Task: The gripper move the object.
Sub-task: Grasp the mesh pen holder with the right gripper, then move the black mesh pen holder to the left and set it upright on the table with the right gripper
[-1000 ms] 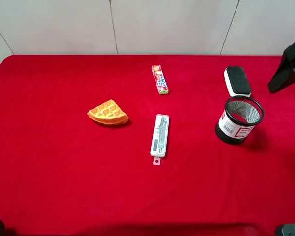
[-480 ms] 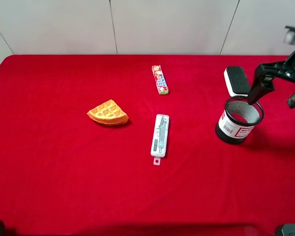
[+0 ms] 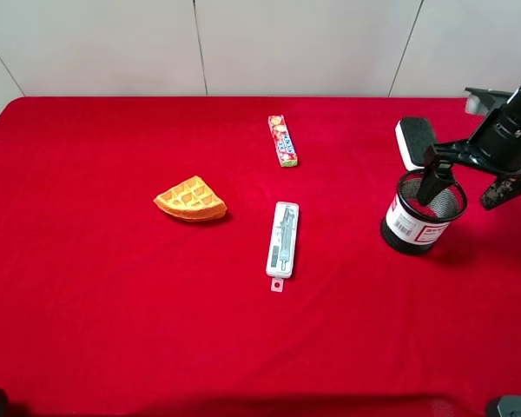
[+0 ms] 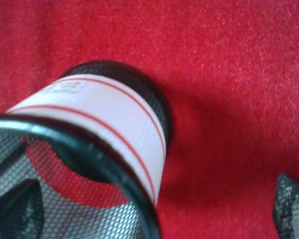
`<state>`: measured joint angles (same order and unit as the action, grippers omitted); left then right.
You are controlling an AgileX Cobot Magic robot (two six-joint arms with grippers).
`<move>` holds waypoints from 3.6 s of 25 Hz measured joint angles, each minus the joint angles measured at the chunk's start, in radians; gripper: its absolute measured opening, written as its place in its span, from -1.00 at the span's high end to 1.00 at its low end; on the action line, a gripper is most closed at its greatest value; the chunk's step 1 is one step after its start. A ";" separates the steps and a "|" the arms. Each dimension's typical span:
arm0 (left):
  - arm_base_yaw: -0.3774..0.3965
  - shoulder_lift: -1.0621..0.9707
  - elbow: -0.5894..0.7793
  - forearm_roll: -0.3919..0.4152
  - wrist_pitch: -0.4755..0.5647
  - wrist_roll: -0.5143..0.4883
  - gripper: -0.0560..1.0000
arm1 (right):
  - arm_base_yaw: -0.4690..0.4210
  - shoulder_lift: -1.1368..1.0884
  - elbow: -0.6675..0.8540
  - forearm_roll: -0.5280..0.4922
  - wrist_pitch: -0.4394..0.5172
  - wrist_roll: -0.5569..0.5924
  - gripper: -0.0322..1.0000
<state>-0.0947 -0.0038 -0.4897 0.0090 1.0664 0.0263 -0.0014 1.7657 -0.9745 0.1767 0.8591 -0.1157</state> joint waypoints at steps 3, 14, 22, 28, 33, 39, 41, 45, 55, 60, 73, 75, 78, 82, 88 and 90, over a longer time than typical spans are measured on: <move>0.000 0.000 0.000 0.000 0.000 0.000 -0.99 | 0.000 0.031 0.000 -0.007 -0.030 -0.010 -0.41; 0.000 0.000 0.000 0.000 0.000 0.000 -0.99 | 0.000 0.088 0.001 -0.035 -0.073 -0.020 -0.41; 0.000 0.000 0.000 0.000 0.000 0.000 -0.99 | 0.000 0.094 0.005 -0.037 -0.069 -0.019 0.17; 0.000 0.000 0.000 0.000 0.000 0.000 -0.99 | 0.000 0.094 0.005 -0.037 -0.066 -0.019 0.63; 0.000 0.000 0.000 0.000 0.000 0.000 -0.99 | 0.000 0.094 0.005 -0.038 -0.066 -0.019 0.81; 0.000 0.000 0.000 0.000 0.000 0.000 -0.99 | 0.000 0.092 0.005 -0.038 -0.060 -0.019 0.81; 0.000 0.000 0.000 0.000 0.000 0.000 -0.99 | 0.000 0.086 0.005 -0.038 -0.045 -0.019 0.81; 0.000 0.000 0.000 0.000 0.000 0.000 -0.99 | 0.000 0.043 -0.003 -0.038 -0.007 -0.016 0.81; 0.000 0.000 0.000 0.000 0.000 0.000 -0.99 | 0.000 -0.039 -0.143 -0.030 0.213 0.007 0.81; 0.000 0.000 0.000 0.000 0.000 0.000 -0.99 | 0.040 -0.062 -0.227 -0.035 0.293 0.027 0.81; 0.000 0.000 0.000 0.000 0.000 0.000 -0.99 | 0.318 -0.061 -0.488 -0.042 0.353 0.161 0.81; 0.000 0.000 0.000 0.000 0.000 0.000 -0.99 | 0.354 -0.048 -0.536 -0.042 0.355 0.179 0.81; 0.000 0.000 0.000 0.000 0.000 0.000 -0.99 | 0.400 -0.001 -0.613 -0.042 0.357 0.203 0.81; 0.000 0.000 0.000 0.000 0.000 0.000 -0.99 | 0.456 0.097 -0.725 -0.043 0.357 0.221 0.81; 0.000 0.000 0.000 0.000 0.000 0.000 -0.99 | 0.516 0.247 -0.905 -0.038 0.358 0.239 0.81; 0.000 0.000 0.000 0.000 0.000 0.000 -0.99 | 0.526 0.302 -0.971 -0.021 0.358 0.243 0.81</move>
<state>-0.0947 -0.0038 -0.4897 0.0090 1.0664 0.0263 0.5244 2.0680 -1.9454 0.1558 1.2170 0.1273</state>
